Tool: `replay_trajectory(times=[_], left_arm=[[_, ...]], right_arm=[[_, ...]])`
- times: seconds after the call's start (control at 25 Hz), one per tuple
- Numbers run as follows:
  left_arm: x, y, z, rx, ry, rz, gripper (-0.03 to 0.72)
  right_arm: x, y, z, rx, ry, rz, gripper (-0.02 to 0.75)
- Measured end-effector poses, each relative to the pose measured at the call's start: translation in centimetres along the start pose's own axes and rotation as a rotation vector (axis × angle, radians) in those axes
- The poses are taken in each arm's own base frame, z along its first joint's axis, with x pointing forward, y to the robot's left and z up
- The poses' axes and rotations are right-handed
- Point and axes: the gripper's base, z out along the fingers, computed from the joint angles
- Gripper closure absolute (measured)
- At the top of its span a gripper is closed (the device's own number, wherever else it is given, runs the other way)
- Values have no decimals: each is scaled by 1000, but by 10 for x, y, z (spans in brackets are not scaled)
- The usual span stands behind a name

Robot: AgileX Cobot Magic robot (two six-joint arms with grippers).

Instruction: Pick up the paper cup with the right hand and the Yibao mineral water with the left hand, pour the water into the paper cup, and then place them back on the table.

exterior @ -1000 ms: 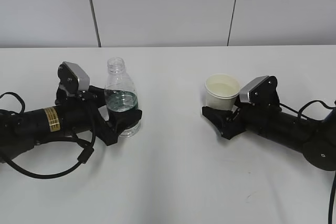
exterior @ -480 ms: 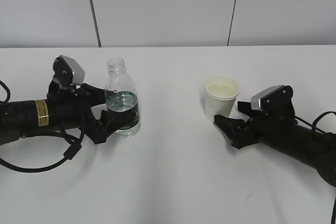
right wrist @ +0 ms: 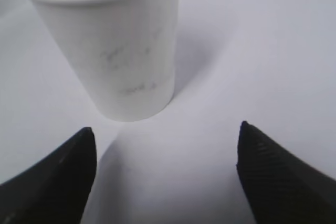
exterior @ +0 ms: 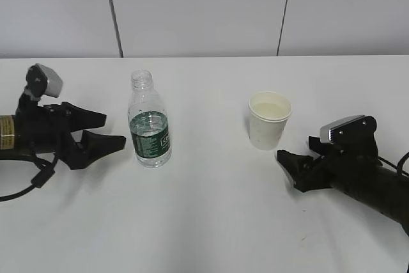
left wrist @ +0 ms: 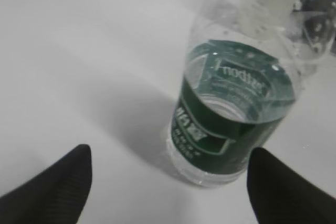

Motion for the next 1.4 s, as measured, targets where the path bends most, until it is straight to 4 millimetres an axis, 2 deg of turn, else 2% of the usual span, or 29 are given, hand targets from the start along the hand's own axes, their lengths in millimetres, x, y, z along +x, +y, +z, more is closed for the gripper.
replay_trajectory(times=[0.24,0.44,0.6,0.76,0.92,1.04,1.2,1.4], left_arm=[[2,23,-24,-153,57,-36,135],[3,42,-31,-339,82,-114,135],[-1,61,-35,-475,134,-157,135],[-14,76,-41,-570,155,-199,135],[-33,83,-50,-651,167,-203,135],[-47,85,-52,-727,221,-200,135],[-65,82,-53,-878,337,-254,139],[-89,68,-57,-993,460,-362,164]], right_arm=[[-1,-10,-3,122,-4,55,94],[-2,-23,-4,255,-18,123,104],[-15,-32,5,290,-79,136,111],[-44,-50,7,325,-89,185,115],[-78,-69,-6,366,-32,195,124],[-104,-77,-13,379,66,190,129],[-132,-85,-18,405,287,192,136],[-163,-95,-24,448,532,273,142]])
